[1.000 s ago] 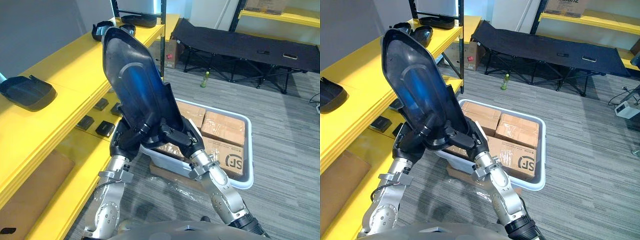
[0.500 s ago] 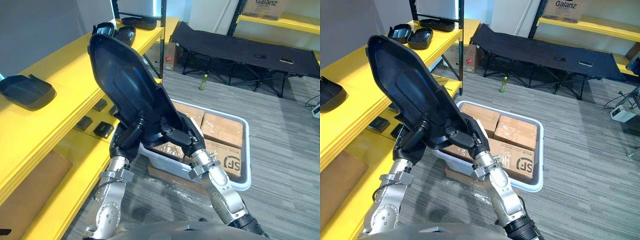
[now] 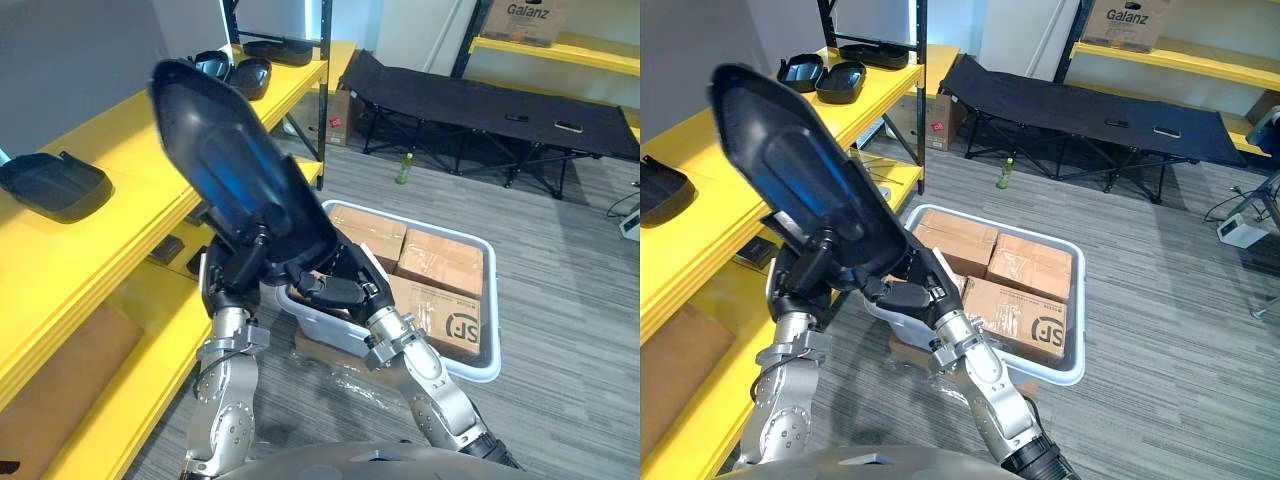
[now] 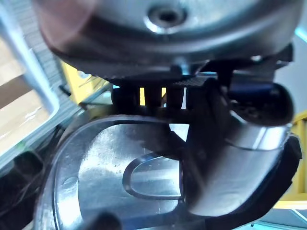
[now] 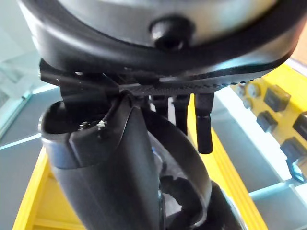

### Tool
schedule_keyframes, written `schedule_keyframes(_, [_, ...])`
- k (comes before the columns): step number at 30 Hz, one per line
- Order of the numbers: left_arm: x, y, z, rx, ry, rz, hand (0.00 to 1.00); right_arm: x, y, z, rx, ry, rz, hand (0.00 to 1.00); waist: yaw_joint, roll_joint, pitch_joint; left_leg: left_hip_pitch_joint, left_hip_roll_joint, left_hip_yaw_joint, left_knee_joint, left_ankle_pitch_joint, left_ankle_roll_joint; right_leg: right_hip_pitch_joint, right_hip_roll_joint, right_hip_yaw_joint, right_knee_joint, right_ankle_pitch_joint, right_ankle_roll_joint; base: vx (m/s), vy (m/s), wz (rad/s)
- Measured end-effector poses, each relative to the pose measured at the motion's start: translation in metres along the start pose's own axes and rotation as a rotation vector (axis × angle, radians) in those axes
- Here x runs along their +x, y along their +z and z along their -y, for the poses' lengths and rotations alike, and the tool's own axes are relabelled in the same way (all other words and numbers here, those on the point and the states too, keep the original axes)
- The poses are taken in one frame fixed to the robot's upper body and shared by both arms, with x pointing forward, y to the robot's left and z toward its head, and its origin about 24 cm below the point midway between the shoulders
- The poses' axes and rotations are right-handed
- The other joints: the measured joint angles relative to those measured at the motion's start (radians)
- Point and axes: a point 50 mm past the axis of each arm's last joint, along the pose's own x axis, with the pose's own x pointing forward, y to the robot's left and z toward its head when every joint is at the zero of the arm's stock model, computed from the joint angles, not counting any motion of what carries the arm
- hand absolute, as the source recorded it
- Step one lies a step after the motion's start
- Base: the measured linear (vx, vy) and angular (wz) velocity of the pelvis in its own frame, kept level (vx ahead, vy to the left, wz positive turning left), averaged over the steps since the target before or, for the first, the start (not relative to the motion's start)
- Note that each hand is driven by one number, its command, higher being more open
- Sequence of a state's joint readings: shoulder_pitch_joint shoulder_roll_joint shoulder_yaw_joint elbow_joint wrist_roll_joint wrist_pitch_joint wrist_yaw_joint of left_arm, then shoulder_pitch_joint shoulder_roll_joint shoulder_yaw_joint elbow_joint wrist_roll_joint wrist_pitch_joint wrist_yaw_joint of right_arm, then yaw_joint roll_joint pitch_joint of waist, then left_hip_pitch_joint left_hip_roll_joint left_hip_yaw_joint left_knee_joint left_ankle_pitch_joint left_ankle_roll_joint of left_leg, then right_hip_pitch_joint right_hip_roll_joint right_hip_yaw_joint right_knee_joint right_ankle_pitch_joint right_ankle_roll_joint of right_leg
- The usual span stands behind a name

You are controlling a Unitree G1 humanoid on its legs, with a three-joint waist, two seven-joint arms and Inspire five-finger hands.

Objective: Walk over and take three plastic housings, then place them on the shelf

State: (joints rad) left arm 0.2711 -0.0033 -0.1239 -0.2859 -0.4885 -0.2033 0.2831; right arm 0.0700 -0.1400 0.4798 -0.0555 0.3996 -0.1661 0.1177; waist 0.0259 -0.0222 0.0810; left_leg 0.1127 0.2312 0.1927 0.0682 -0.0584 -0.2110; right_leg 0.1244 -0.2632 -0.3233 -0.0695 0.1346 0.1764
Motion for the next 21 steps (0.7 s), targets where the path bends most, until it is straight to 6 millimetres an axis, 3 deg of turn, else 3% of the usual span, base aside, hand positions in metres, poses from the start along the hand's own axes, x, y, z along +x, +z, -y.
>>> schedule_keyframes(6, [0.002, 0.013, -0.014, 0.257, 0.162, 0.124, 0.00, -0.003, -0.002, 0.004, 0.008, -0.064, -0.007, 1.00, -0.001, 0.000, 0.000, 0.000, 0.000, -0.001, 0.000, 0.000, 0.000, 0.000, 0.000, -0.001, 0.001, -0.002, -0.002, 0.00, 0.000, 0.00])
schedule_keyframes(13, [0.001, 0.033, -0.016, 0.449, 0.312, 0.308, 0.00, -0.012, -0.005, 0.016, 0.024, -0.182, -0.015, 1.00, -0.006, 0.000, 0.000, 0.000, 0.000, 0.000, 0.000, 0.000, 0.000, -0.001, 0.000, -0.001, 0.001, -0.004, -0.004, 0.00, 0.000, 0.00])
schedule_keyframes(21, [0.000, 0.046, -0.027, 0.457, 0.352, 0.382, 0.00, -0.022, -0.005, 0.024, 0.032, -0.167, 0.008, 1.00, -0.006, 0.001, 0.001, 0.000, 0.000, 0.002, 0.000, -0.002, -0.001, -0.002, 0.000, 0.000, 0.000, -0.004, -0.004, 0.00, 0.000, 0.00])
